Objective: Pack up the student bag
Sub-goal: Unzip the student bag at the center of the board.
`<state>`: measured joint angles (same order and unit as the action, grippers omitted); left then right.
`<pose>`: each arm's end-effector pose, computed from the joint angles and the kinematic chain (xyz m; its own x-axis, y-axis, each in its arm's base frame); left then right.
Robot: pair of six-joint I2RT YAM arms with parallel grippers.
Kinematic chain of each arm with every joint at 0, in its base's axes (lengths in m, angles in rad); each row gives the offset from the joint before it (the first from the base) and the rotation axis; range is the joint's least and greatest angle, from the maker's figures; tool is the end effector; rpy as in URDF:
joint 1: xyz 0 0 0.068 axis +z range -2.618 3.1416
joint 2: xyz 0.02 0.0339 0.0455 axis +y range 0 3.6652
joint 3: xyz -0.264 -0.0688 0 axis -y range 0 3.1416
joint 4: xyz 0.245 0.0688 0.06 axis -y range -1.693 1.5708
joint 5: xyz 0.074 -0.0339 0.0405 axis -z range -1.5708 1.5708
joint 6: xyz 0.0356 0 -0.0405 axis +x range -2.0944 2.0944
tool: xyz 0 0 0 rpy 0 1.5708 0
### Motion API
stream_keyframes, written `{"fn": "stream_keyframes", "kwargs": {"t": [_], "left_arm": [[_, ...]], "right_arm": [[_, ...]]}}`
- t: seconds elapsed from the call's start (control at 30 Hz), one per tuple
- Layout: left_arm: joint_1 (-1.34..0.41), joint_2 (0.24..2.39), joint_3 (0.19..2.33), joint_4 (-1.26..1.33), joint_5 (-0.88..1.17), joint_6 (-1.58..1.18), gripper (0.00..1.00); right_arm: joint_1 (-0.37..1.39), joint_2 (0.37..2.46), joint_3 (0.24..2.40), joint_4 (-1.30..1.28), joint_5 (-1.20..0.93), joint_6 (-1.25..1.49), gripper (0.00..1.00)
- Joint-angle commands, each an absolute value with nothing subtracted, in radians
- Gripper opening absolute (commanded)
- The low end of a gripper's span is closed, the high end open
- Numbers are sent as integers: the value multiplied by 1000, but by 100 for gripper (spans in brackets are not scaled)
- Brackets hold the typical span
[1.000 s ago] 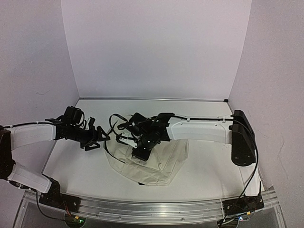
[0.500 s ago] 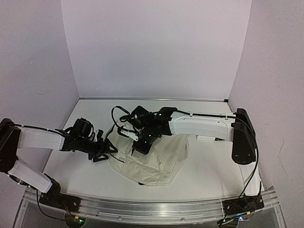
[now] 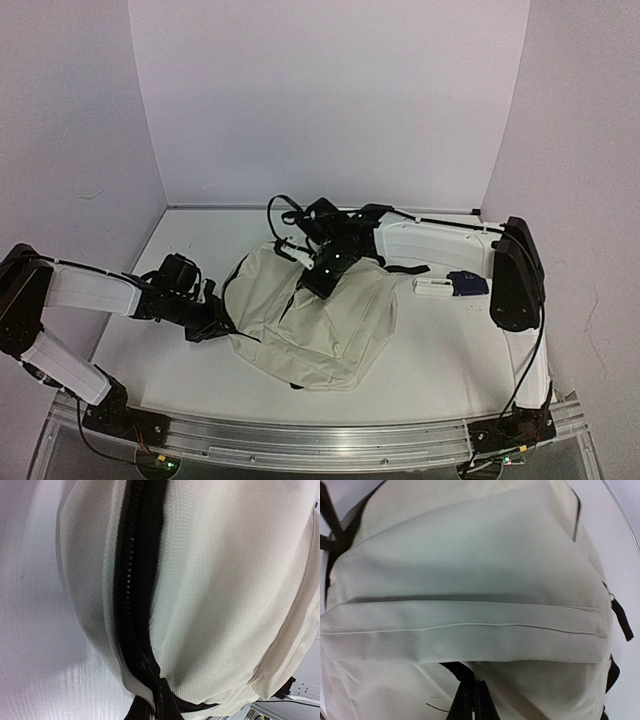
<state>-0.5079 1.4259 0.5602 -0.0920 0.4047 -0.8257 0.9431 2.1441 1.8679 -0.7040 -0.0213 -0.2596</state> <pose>0.2097 -0.1327 0.1398 -0.9587 -0.2397 -0.1534 -0.0879 0.7622 -0.6413 0.2791 0.3860 0.2352 -0.2620 -0.7980 -0.5427 -0.9140 0.3856 -0.1258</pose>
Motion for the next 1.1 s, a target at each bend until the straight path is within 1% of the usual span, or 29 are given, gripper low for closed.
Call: {"fn": "stream_keyframes", "kwargs": {"t": [0.0, 0.03, 0.1, 0.13, 0.2, 0.23, 0.3, 0.4, 0.53, 0.73, 0.87, 1.07], "left_arm": [[-505, 1376, 553, -164, 341, -763, 0], [-506, 1368, 558, -164, 351, -742, 0], [-511, 1325, 575, -177, 359, -705, 9], [-515, 1288, 584, -184, 362, -681, 19], [-526, 1211, 597, -195, 369, -642, 42], [-529, 1187, 605, -203, 374, -625, 51], [-535, 1122, 626, -225, 381, -593, 61], [-539, 1095, 651, -229, 401, -562, 70], [-575, 1144, 668, -168, 405, -563, 74], [-692, 1288, 750, -100, 335, -537, 75], [-745, 1395, 843, -118, 279, -513, 75], [-753, 1460, 910, -133, 189, -525, 71]], "right_arm": [[882, 2060, 1880, -698, -119, -215, 0], [885, 2059, 1877, -698, -159, -202, 0], [887, 2060, 1878, -701, -219, -173, 0], [888, 2060, 1878, -700, -256, -163, 0], [890, 2059, 1883, -700, -304, -150, 0], [892, 2059, 1888, -700, -318, -146, 0], [892, 2059, 1899, -699, -338, -139, 0], [891, 2064, 1925, -699, -352, -130, 0], [891, 2076, 1960, -699, -355, -118, 0], [891, 2086, 1976, -701, -354, -111, 0], [891, 2087, 1975, -701, -354, -107, 0], [891, 2085, 1971, -701, -364, -100, 0]]}}
